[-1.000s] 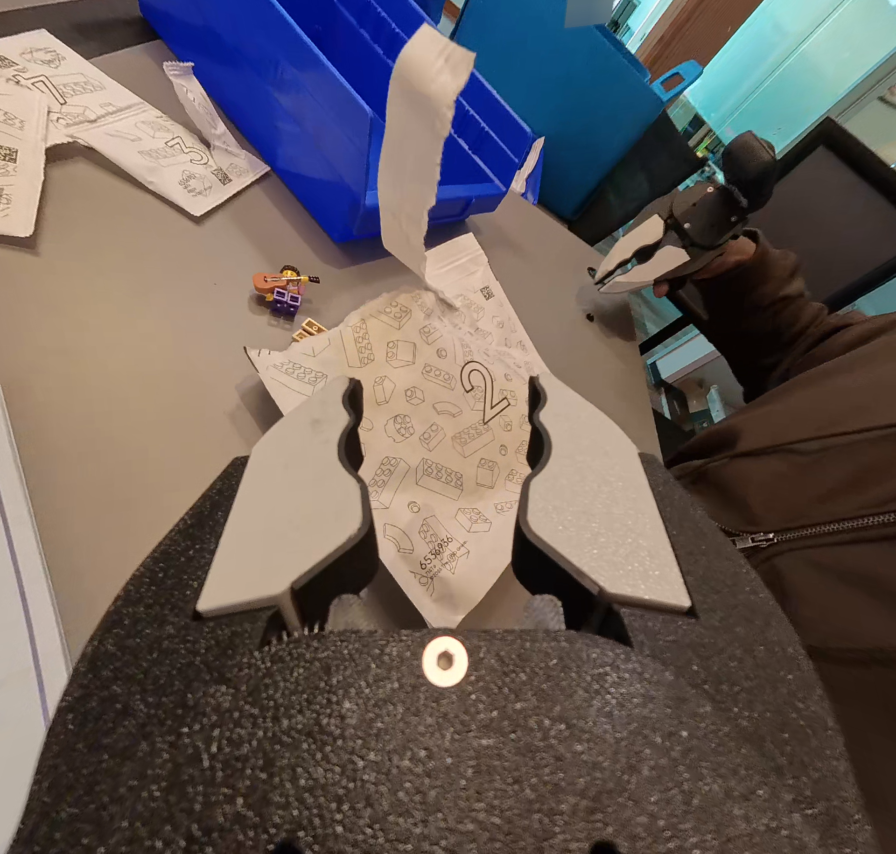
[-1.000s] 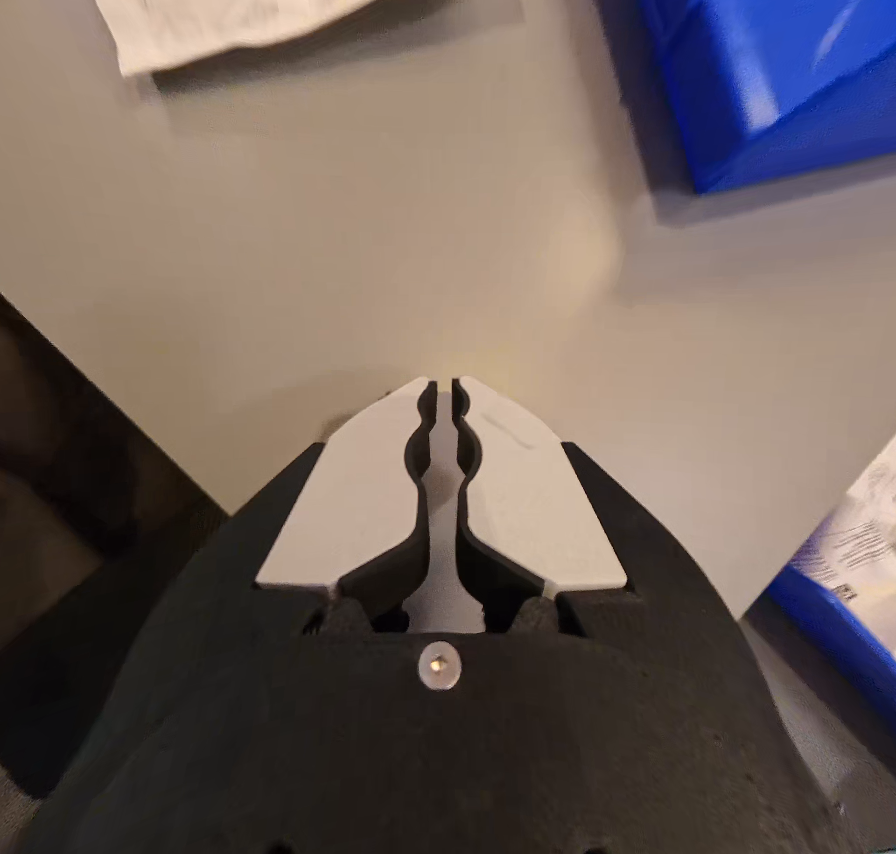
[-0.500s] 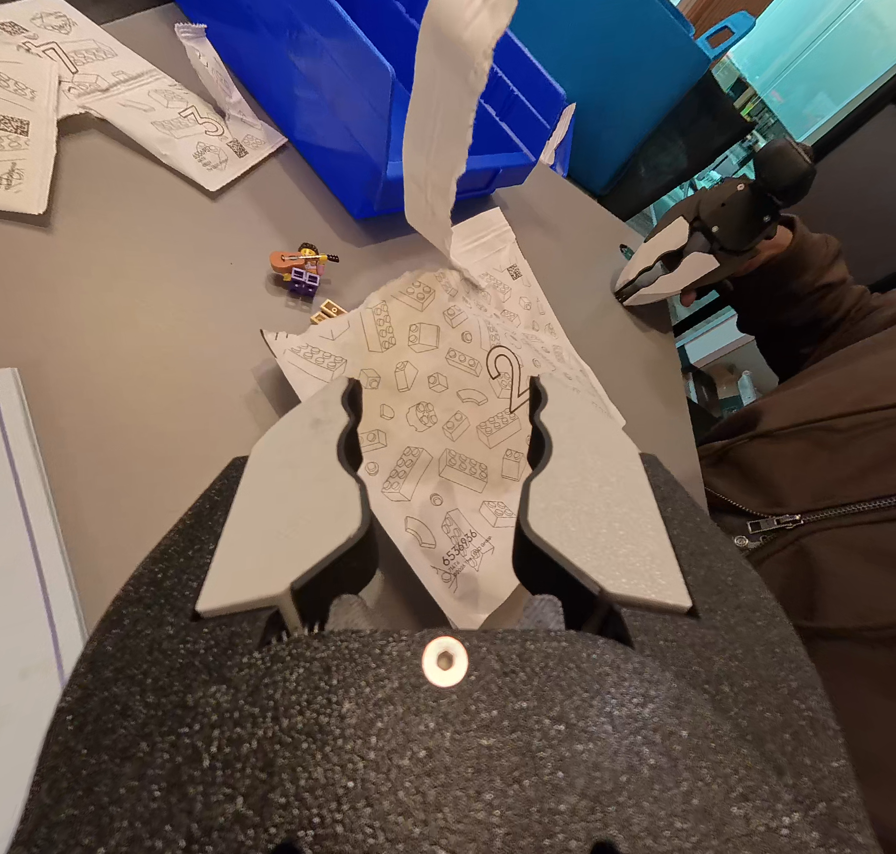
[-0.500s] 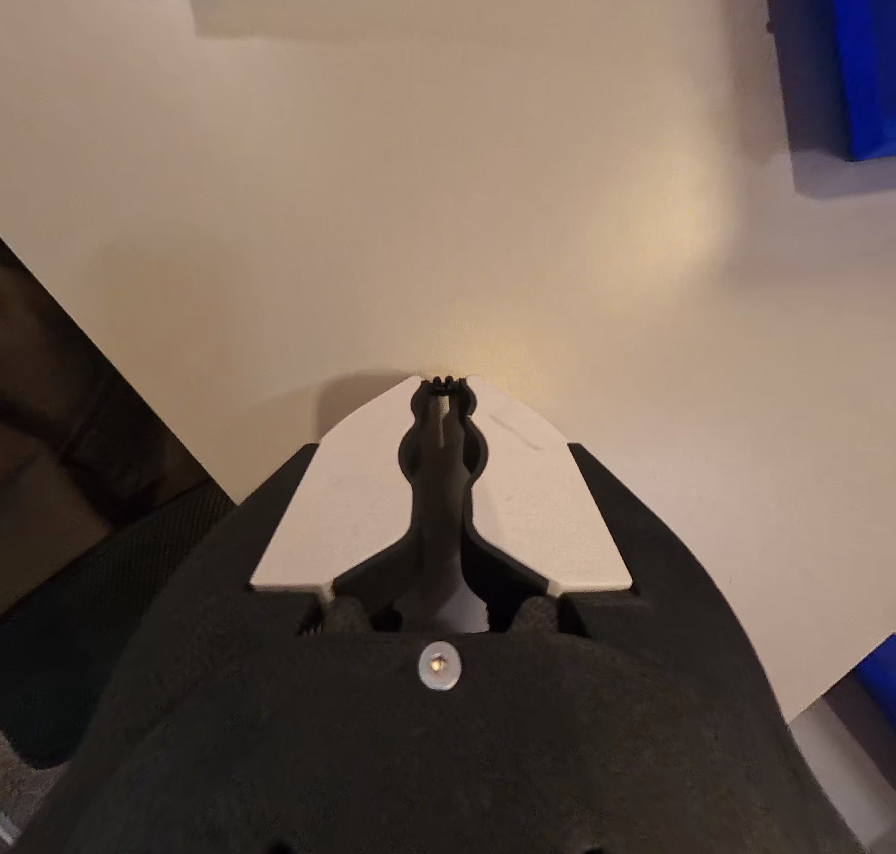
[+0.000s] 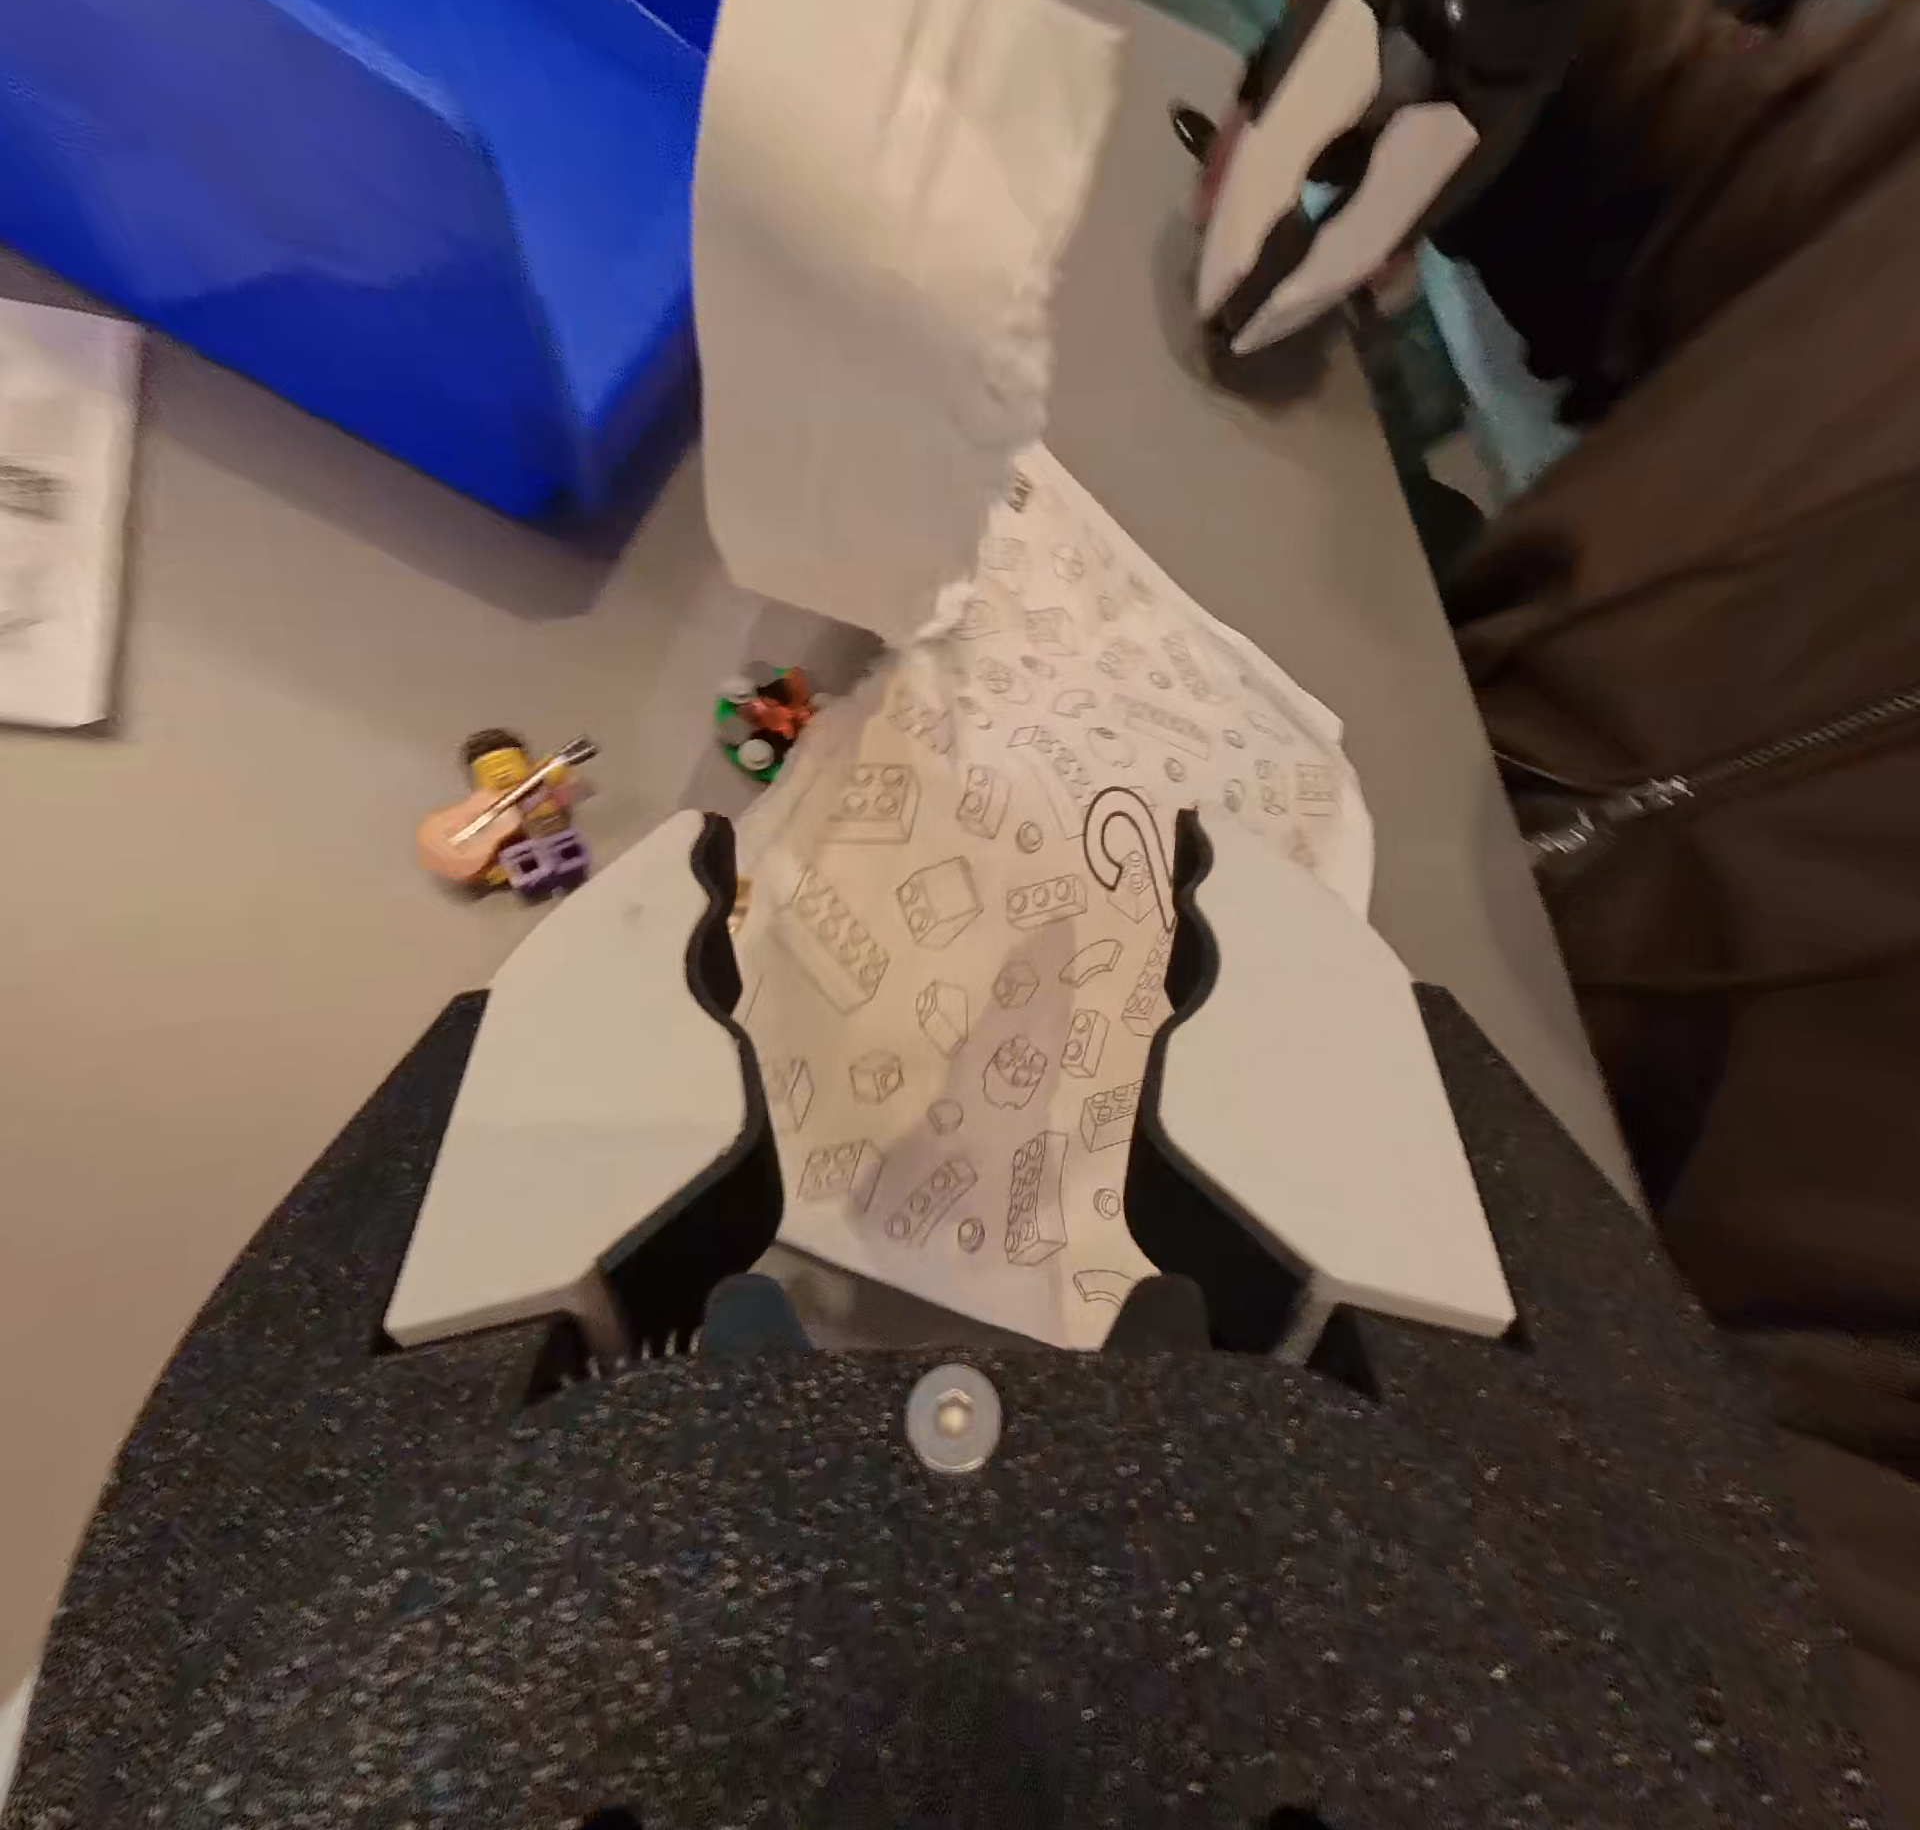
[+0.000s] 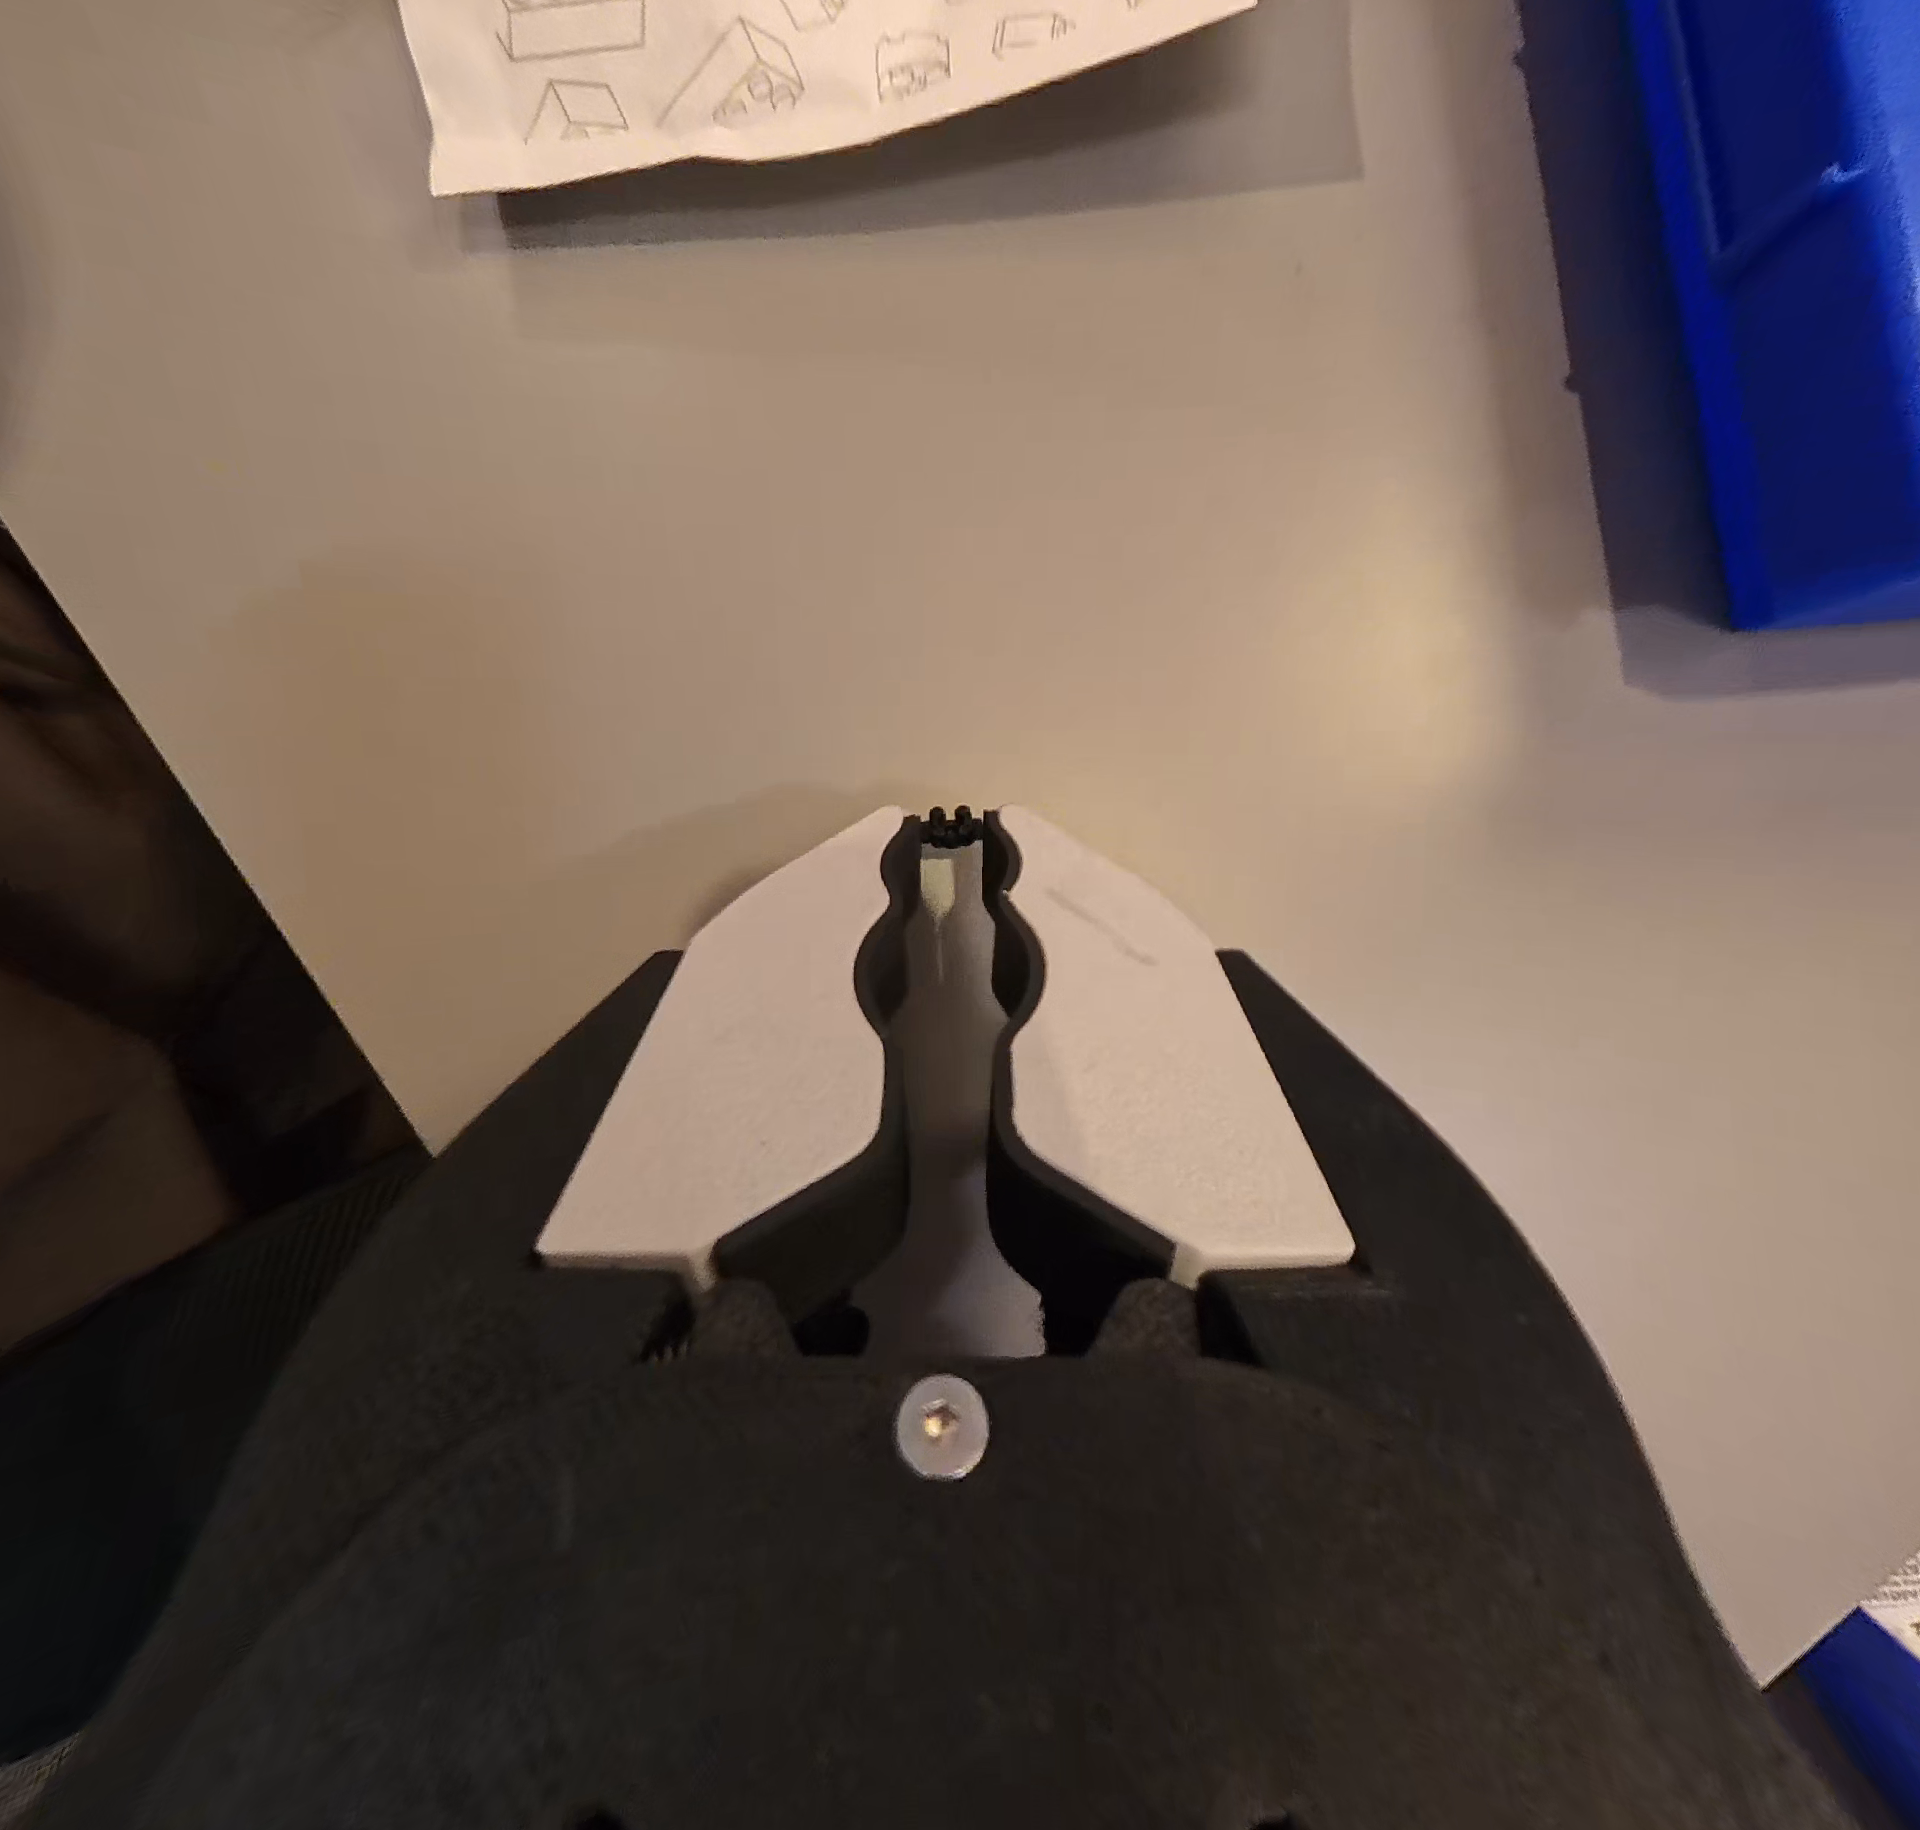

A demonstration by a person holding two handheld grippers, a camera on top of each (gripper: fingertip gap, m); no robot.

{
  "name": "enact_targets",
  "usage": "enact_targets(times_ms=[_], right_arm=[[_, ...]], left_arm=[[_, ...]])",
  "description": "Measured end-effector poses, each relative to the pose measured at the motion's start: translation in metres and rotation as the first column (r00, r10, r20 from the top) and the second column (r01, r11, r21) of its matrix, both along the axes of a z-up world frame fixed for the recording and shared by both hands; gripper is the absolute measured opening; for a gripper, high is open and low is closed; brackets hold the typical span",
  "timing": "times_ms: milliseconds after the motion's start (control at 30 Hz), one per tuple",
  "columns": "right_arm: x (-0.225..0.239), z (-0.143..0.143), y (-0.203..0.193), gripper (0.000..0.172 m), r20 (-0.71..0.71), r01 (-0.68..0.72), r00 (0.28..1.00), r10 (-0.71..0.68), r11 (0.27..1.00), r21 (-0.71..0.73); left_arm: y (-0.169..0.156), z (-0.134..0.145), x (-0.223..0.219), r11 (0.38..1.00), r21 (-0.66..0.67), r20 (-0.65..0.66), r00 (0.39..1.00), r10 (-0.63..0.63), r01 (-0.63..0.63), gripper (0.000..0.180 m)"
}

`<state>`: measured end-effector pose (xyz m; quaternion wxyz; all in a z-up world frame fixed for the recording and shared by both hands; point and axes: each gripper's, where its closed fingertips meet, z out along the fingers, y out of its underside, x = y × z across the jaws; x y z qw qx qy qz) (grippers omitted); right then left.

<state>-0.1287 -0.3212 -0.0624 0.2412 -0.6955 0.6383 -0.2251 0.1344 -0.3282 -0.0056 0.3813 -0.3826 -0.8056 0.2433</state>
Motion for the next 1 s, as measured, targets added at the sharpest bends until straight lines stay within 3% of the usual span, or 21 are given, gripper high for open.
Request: enact_targets(times_ms=[167, 300, 367, 500, 633, 800, 1000], right_arm=[[0.007, 0.003, -0.001, 0.011, 0.020, -0.017, 1.000, 0.017, 1.000, 0.003], [0.010, 0.005, -0.005, 0.011, 0.037, -0.022, 0.999, 0.022, 1.000, 0.002], [0.012, 0.008, -0.008, 0.011, 0.050, -0.022, 0.999, 0.022, 1.000, 0.000], [0.020, 0.017, -0.017, 0.011, 0.091, -0.028, 0.995, 0.028, 1.000, -0.001], [0.035, 0.030, -0.022, 0.011, 0.143, -0.050, 0.988, 0.052, 0.999, -0.018], [0.060, 0.053, -0.020, 0.011, 0.231, -0.099, 0.967, 0.106, 0.994, -0.040], [0.095, 0.092, 0.002, 0.011, 0.354, -0.193, 0.913, 0.205, 0.979, -0.068]], left_arm=[[0.002, -0.024, -0.024, 0.952, 0.225, 0.023, 0.976, -0.216, 0.206, 0.069], [0.025, -0.023, -0.028, 0.874, 0.342, -0.034, 0.934, -0.355, 0.344, 0.020], [0.036, -0.009, -0.031, 0.872, 0.295, -0.074, 0.919, -0.387, 0.391, 0.004], [0.075, 0.032, -0.038, 0.877, 0.073, -0.054, 0.880, -0.471, 0.474, 0.000], [0.129, 0.062, -0.053, 0.828, -0.095, 0.039, 0.833, -0.552, 0.553, 0.000], [0.178, 0.076, -0.072, 0.757, -0.211, 0.168, 0.785, -0.596, 0.619, 0.000], [0.191, 0.072, -0.081, 0.748, -0.259, 0.221, 0.792, -0.570, 0.611, 0.000]])
